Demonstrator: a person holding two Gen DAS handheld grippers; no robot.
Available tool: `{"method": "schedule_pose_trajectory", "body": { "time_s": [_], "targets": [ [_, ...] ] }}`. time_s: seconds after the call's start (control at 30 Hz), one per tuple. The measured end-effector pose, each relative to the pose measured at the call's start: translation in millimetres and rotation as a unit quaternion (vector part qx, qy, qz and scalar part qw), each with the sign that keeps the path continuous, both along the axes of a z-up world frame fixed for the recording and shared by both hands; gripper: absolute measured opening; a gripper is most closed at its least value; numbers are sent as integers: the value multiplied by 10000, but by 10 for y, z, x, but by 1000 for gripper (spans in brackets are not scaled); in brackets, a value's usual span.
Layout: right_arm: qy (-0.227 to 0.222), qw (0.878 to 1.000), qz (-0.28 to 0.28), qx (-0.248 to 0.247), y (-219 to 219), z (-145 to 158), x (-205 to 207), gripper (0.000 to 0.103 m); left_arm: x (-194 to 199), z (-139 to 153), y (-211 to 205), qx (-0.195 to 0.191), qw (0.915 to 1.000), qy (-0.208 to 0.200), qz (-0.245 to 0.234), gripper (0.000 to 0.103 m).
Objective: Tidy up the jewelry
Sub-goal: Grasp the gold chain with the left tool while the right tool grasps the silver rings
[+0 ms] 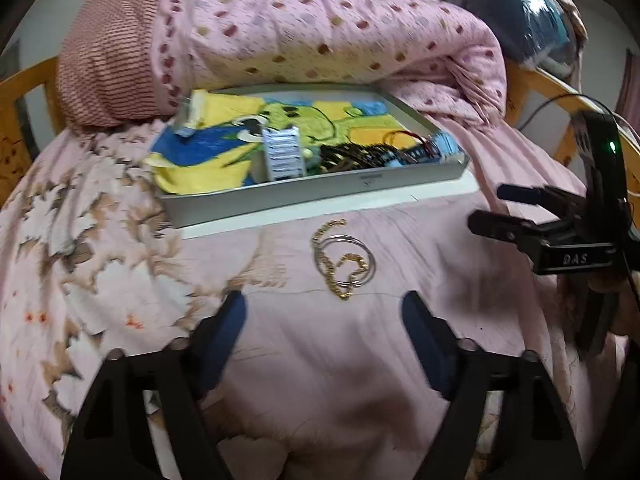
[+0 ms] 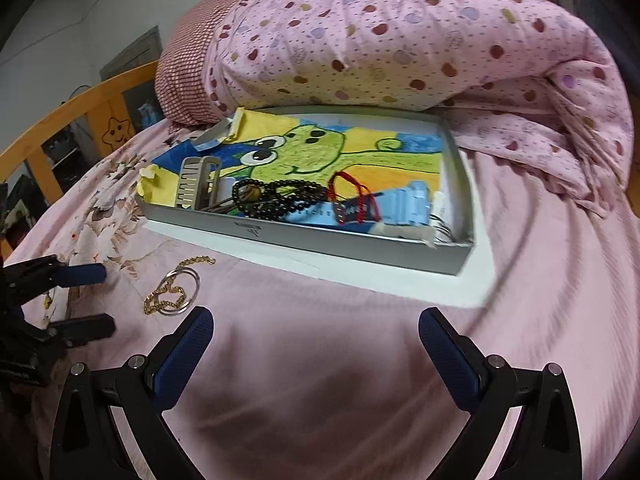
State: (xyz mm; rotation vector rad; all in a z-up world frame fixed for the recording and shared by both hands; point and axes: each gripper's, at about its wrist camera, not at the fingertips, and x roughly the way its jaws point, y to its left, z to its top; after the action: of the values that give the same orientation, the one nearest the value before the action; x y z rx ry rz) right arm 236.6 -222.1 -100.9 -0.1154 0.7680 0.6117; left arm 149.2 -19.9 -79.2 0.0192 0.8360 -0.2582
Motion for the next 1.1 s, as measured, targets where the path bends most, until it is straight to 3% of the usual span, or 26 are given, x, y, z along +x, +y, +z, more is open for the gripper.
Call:
{"method": "schedule_pose_trajectory", "body": {
  "time_s": [0.1, 0.23, 0.57, 1.1],
  "targets": [
    [23, 9999, 162, 38, 65, -25, 71, 103, 52, -41, -67, 2, 9999, 24, -147, 60],
    [75, 9993, 358, 28, 154, -76, 158, 103, 169, -142, -122, -95, 9994, 220, -261, 36],
    [333, 9967, 734, 65, 361, -176, 298, 97, 340, -258, -39, -211, 9988, 450, -37, 15],
    [441, 9939, 981, -261, 763, -294, 266, 94, 312, -216, 98, -345, 9981, 400, 327, 11]
  ]
}}
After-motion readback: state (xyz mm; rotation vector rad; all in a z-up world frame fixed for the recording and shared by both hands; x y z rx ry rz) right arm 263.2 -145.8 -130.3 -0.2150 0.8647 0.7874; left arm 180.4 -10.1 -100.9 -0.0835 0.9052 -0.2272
